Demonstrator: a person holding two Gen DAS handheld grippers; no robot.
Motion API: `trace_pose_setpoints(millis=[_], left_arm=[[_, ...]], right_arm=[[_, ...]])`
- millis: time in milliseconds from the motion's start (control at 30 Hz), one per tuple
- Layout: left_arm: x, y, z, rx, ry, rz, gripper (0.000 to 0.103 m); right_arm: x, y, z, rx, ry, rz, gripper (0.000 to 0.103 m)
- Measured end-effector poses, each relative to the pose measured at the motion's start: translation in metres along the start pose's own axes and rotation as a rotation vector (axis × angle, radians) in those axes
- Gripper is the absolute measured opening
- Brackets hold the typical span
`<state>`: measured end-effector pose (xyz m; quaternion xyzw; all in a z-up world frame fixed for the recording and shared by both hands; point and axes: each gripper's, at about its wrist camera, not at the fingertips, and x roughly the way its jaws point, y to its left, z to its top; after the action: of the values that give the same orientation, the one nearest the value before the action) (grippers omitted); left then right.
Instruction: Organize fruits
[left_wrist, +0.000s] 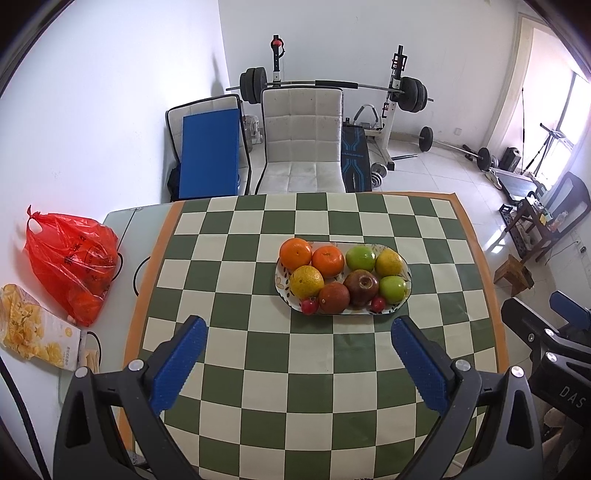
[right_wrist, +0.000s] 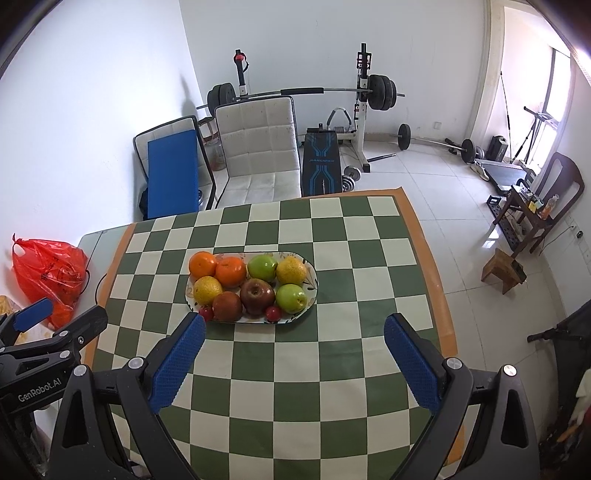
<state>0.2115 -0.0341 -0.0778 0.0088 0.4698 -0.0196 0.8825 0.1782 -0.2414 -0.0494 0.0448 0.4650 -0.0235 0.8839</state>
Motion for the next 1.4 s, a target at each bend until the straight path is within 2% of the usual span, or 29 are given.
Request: trace_pose_setpoints(millis=[1400], left_arm=[[-0.008, 0.002, -0.005, 0.02, -0.024, -0.037, 0.102]], right_arm=[[-0.008, 0.006, -0.01, -0.005, 0.004, -0.011, 0.099]])
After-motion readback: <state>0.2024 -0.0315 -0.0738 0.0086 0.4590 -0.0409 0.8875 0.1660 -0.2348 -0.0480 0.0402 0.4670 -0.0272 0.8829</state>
